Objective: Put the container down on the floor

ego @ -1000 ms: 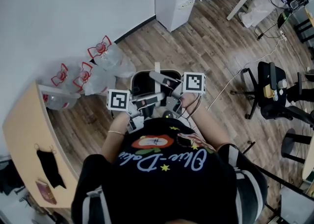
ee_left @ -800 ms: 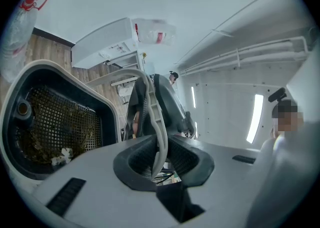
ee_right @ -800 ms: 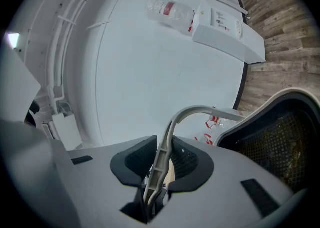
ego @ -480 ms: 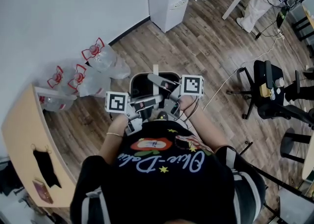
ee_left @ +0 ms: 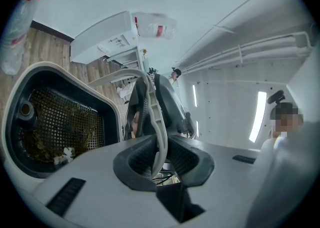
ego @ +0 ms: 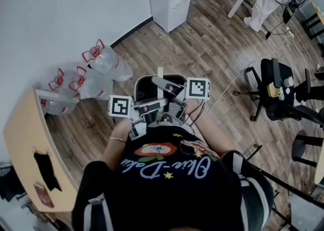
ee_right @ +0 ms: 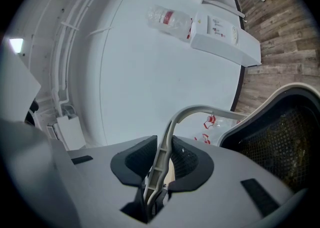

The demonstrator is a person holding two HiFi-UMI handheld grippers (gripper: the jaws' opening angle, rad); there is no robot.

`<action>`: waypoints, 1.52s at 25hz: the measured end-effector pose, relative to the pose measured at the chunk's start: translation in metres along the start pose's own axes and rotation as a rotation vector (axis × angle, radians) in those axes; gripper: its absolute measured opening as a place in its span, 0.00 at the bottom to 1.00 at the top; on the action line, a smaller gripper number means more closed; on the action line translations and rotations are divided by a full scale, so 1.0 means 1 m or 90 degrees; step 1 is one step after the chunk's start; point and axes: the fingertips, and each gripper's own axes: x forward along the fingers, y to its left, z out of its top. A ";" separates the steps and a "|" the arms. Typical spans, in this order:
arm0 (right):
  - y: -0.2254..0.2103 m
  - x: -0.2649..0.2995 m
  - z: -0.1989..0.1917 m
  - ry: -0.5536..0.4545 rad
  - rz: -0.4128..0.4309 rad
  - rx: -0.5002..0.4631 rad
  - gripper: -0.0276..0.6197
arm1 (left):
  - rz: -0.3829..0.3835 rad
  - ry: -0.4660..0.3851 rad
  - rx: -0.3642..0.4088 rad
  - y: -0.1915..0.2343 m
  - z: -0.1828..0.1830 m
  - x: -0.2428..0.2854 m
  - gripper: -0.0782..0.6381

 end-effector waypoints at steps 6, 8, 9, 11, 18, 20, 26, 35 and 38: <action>0.004 -0.011 0.001 -0.018 0.012 0.011 0.16 | -0.007 0.017 -0.004 -0.008 -0.006 0.009 0.17; 0.003 -0.016 0.002 -0.025 0.010 0.015 0.16 | -0.008 0.023 -0.002 -0.010 -0.008 0.013 0.17; 0.002 -0.018 0.004 -0.028 0.007 0.014 0.16 | -0.007 0.025 -0.003 -0.010 -0.007 0.015 0.17; 0.001 -0.019 0.005 -0.034 0.007 0.020 0.16 | -0.004 0.027 -0.006 -0.007 -0.006 0.016 0.17; -0.009 -0.016 0.019 -0.040 -0.011 0.026 0.15 | -0.012 0.036 -0.010 0.001 0.008 0.022 0.17; -0.010 -0.011 0.027 -0.047 -0.008 0.027 0.16 | -0.021 0.042 -0.015 0.002 0.016 0.024 0.17; -0.019 0.001 0.055 -0.066 -0.021 0.032 0.15 | -0.026 0.064 -0.020 0.011 0.045 0.029 0.17; -0.032 0.038 0.104 -0.078 -0.041 0.028 0.15 | -0.047 0.073 -0.029 0.022 0.106 0.030 0.17; -0.035 0.055 0.119 -0.079 -0.042 0.030 0.15 | -0.048 0.072 -0.034 0.027 0.127 0.027 0.17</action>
